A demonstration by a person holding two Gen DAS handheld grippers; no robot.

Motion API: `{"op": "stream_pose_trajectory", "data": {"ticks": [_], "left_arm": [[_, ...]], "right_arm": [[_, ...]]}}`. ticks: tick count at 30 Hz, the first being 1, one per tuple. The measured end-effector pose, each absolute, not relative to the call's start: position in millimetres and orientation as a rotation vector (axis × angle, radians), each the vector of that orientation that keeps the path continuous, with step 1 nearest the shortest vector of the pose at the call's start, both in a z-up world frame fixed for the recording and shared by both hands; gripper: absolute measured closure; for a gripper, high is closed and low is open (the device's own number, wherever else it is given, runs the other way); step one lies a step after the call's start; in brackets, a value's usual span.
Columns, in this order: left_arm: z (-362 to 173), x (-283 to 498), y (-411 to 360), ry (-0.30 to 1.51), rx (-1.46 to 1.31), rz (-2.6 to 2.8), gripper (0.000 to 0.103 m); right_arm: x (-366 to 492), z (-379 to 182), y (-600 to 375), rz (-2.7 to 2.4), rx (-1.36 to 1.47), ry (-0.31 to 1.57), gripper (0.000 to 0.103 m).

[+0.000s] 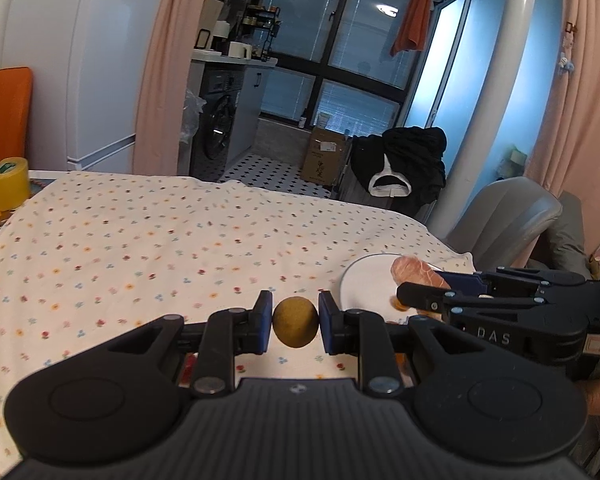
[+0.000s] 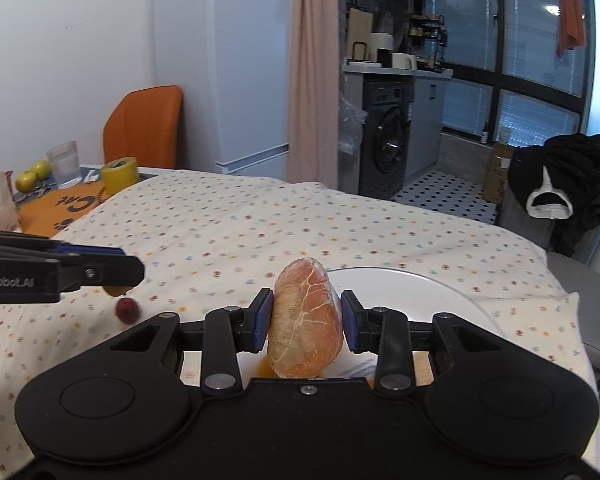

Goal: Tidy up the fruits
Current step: 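Carry the pomelo piece with the right gripper while the left gripper carries the brown fruit to the plate, then open both grippers to release the pomelo piece and brown fruit on the plate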

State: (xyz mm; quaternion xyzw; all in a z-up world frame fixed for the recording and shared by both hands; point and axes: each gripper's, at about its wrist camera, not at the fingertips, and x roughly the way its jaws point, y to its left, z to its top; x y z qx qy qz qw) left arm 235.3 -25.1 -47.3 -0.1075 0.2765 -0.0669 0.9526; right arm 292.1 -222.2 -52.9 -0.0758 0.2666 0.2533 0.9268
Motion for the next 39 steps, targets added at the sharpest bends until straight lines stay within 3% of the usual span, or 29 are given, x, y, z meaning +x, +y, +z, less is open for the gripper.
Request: {"op": "stream_pose_trajectory", "data": {"ticks": [22,27,39], "left_arm": [[-58,277,-70,0.608,-0.16,-0.18,0.08],[-61,284,-77,0.62,-0.149,-0.186,0.08],[-62,295,-86,0.631,-0.15,-0.191,0.077]], "right_arm": [[326,-74,-255,0.508,-0.055,0.57,0.068],[329,-78,-262,0.515,0.003,0.576,0.056],[323,-73,-292,0.468,0.058,0.56,0.053]]}}
